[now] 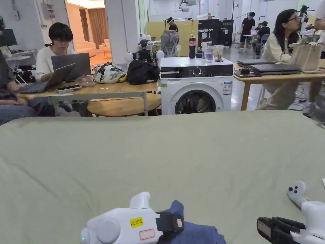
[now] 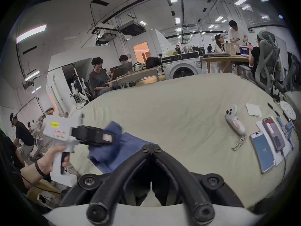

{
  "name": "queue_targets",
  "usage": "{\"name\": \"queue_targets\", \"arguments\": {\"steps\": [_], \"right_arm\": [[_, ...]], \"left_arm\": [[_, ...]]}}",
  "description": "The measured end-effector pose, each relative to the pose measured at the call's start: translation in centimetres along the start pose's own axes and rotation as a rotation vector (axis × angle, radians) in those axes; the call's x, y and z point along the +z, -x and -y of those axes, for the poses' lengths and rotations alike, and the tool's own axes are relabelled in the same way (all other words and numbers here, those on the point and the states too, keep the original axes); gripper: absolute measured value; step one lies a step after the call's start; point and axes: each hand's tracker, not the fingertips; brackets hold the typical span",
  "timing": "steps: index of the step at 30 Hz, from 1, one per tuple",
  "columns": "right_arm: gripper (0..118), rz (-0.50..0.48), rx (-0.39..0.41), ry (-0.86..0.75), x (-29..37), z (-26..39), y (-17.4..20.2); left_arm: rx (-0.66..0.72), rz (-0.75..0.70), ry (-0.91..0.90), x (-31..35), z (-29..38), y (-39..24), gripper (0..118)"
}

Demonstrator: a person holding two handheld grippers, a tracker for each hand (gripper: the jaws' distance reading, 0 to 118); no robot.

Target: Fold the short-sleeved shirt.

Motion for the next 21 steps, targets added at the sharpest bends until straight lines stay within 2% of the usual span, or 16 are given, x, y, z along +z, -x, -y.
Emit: {"name": "queue_targets", "arguments": {"steps": [2,3,5,6,9,10,12,14,16,18,21], "right_arm": [[0,0.047,0.039,-0.005,0.8,0.0,-0.5],[0,0.067,0.052,-0.004,1.1,-0.1,-0.8],[0,0.086,0.043,-0.006,1.4,-0.1,-1.5],[0,0.083,0.028,-0.009,1.5,-0.1,-1.9],[0,0.056,-0.037,-0.021,1.9,0.2,-2.9],[0,0.056,-0.046,-0.023,1.8,0.4,-3.2],[0,0.052,-0.06,-0.021,1.7,0.6,-3.3],[0,0.044,-0.073,-0.01,1.2,0.9,-3.1],[0,0.027,-0.075,0.012,0.6,1.3,-2.6],[0,0.024,-0.061,0.043,-0.3,1.8,-2.2],[0,0.011,-0.048,0.118,-2.1,2.6,-1.3]], "left_arm": [[0.016,0.084,0.027,-2.1,0.6,-0.9,7],[0.011,0.093,0.038,-2.6,0.9,-1.5,16],[-0.001,0.114,0.06,-2.8,0.5,-2.0,65],[0.004,0.117,0.045,-2.4,0.4,-2.1,69],[0.063,0.174,-0.055,-0.3,-0.4,-1.2,63],[0.087,0.194,-0.092,0.0,-0.3,-0.6,47],[0.076,0.161,-0.067,-0.2,0.0,-0.8,3],[0.052,0.081,0.022,-2.4,1.2,-0.4,0],[0.033,0.11,0.162,-5.3,3.1,-0.7,0],[-0.015,0.036,0.242,-7.6,4.8,-1.0,0],[0.026,0.054,0.164,-7.3,4.5,-1.4,0]]}}
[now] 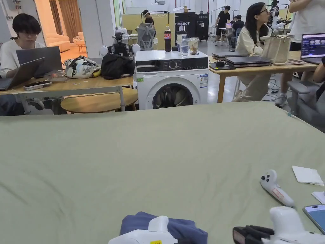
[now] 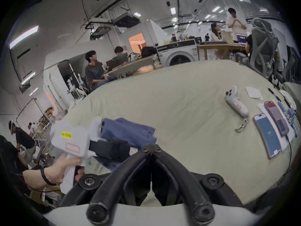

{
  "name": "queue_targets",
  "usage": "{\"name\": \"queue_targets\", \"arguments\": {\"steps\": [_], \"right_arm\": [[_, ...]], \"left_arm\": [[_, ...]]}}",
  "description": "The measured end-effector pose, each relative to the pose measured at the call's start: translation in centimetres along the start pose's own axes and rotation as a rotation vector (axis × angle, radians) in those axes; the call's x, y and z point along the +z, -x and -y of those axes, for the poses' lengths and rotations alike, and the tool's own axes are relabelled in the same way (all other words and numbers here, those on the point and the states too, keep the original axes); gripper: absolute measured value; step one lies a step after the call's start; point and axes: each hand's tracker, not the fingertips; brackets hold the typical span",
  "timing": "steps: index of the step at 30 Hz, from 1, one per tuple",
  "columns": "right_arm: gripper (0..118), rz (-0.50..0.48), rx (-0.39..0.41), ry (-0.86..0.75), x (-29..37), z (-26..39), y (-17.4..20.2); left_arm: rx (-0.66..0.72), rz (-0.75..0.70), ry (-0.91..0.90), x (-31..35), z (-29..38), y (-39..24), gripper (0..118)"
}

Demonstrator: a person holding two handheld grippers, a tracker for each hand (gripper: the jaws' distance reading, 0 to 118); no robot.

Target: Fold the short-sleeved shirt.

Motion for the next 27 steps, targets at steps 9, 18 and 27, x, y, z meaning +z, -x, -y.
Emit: {"name": "queue_targets", "arguments": {"steps": [9,18,27], "right_arm": [[0,-0.071,0.097,0.202,-9.6,-0.9,3.6],[0,0.015,0.227,0.365,-13.7,-0.1,4.8],[0,0.014,0.194,0.353,-13.5,-0.1,4.6]], "left_arm": [[-0.013,0.007,-0.27,13.1,-3.6,3.5,86],[0.157,0.041,-0.209,14.9,-1.6,11.8,86],[0.209,0.049,-0.13,9.9,-1.5,10.7,24]]}}
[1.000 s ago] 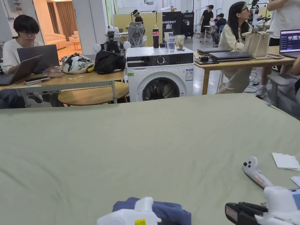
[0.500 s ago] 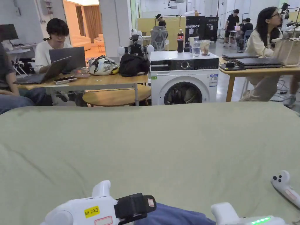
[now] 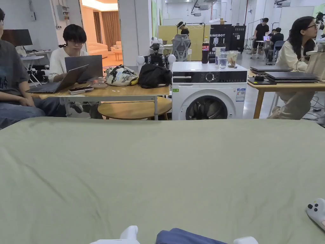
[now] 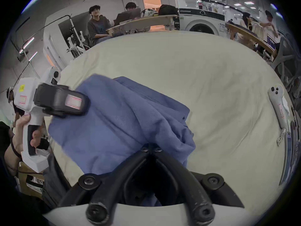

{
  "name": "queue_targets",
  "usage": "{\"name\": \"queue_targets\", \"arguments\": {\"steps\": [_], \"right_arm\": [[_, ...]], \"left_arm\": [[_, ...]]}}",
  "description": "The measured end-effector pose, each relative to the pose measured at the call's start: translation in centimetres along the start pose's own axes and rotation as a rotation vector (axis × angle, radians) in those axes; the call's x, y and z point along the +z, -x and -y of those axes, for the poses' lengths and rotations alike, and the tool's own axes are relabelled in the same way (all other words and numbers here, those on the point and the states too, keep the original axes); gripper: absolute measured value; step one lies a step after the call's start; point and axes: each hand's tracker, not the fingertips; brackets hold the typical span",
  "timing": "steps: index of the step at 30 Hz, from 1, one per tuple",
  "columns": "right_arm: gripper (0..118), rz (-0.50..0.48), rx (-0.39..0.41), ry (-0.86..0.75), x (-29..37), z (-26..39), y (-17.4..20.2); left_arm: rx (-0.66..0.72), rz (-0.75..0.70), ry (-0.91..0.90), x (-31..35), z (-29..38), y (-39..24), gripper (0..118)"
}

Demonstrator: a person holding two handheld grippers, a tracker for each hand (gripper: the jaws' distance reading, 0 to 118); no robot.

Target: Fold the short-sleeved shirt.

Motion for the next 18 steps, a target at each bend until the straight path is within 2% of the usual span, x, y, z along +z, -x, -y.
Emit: {"name": "queue_targets", "arguments": {"steps": [4,6,8,10,12,15,16,18], "right_arm": [[0,0.01,-0.008,-0.06,1.5,-0.1,1.0],[0,-0.05,-0.001,-0.174,2.4,-0.7,2.5],[0,-0.084,0.037,-0.225,2.4,-2.6,4.9],[0,-0.112,0.101,-0.292,1.7,-5.0,7.9],[0,-0.147,0.131,-0.33,0.4,-7.6,11.2],[0,-0.19,0.12,-0.35,-2.6,-11.1,16.0],[0,-0.257,0.123,-0.337,-3.9,-12.2,17.6],[0,-0.306,0.117,-0.316,-6.5,-14.1,20.7]], "left_arm": [[-0.036,-0.005,-0.031,1.1,0.0,-0.2,23],[-0.025,0.048,-0.076,3.1,-0.8,-0.2,23],[-0.03,0.035,-0.151,6.7,-1.9,0.2,23],[-0.042,-0.031,-0.216,11.1,-3.0,1.4,23],[-0.028,-0.092,-0.301,16.3,-4.3,3.5,23],[0.042,-0.212,-0.4,24.3,-4.5,6.0,23],[0.05,-0.266,-0.424,26.7,-4.8,7.2,23],[0.062,-0.369,-0.461,30.3,-5.4,9.3,23]]}}
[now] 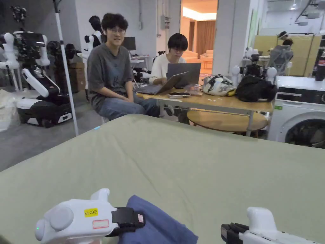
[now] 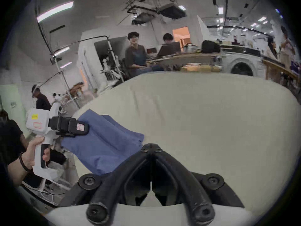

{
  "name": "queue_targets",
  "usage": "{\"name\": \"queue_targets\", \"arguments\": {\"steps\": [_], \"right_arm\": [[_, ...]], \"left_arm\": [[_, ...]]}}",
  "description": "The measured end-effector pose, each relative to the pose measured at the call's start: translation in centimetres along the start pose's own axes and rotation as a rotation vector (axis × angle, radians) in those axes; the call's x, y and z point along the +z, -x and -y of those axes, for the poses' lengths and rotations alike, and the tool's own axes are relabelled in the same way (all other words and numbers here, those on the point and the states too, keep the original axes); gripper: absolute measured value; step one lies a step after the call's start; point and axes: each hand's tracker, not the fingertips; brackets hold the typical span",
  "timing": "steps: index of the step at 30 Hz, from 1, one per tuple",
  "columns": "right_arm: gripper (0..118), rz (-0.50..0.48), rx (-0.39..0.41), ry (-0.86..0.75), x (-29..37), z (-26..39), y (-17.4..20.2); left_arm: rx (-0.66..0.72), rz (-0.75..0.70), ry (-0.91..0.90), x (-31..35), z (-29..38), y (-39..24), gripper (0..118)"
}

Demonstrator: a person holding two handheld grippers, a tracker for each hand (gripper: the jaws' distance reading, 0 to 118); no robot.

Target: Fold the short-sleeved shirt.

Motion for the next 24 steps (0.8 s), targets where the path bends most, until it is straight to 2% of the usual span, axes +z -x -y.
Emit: {"name": "queue_targets", "arguments": {"steps": [4,6,7,8,9,11,12,17,21,23,24], "right_arm": [[0,-0.118,-0.009,-0.003,-6.0,-1.1,4.0],[0,-0.16,0.004,0.017,-7.2,-1.5,5.6],[0,-0.161,0.017,0.017,-7.5,-1.6,6.3],[0,-0.156,0.047,0.018,-7.5,-1.7,6.7],[0,-0.145,0.066,0.013,-7.3,-1.8,6.9],[0,-0.137,0.082,0.002,-6.1,-2.1,6.5],[0,-0.127,0.082,-0.01,-5.0,-2.2,6.1],[0,0.015,0.065,-0.111,2.1,-2.6,2.4],[0,0.146,0.092,-0.225,9.9,-2.2,-0.9],[0,0.224,0.086,-0.287,14.1,-1.3,-2.6],[0,0.25,0.094,-0.294,15.8,-0.8,-3.2]], "left_arm": [[0.066,-0.119,-0.073,2.1,-2.6,5.1,25],[0.005,-0.191,-0.085,2.0,-3.4,6.3,45],[-0.019,-0.239,-0.087,2.2,-3.5,6.5,64],[-0.049,-0.273,-0.107,2.4,-3.5,6.3,72],[-0.072,-0.297,-0.122,2.4,-3.5,6.1,74],[-0.14,-0.427,-0.187,3.2,-3.0,4.2,74],[-0.177,-0.437,-0.208,3.5,-2.9,3.2,74],[-0.331,-0.303,-0.363,5.4,-1.5,-5.0,74],[-0.479,-0.21,-0.435,4.7,0.5,-13.0,73],[-0.521,-0.106,-0.467,4.2,2.5,-16.8,55],[-0.54,-0.061,-0.478,4.0,3.4,-18.3,55]]}}
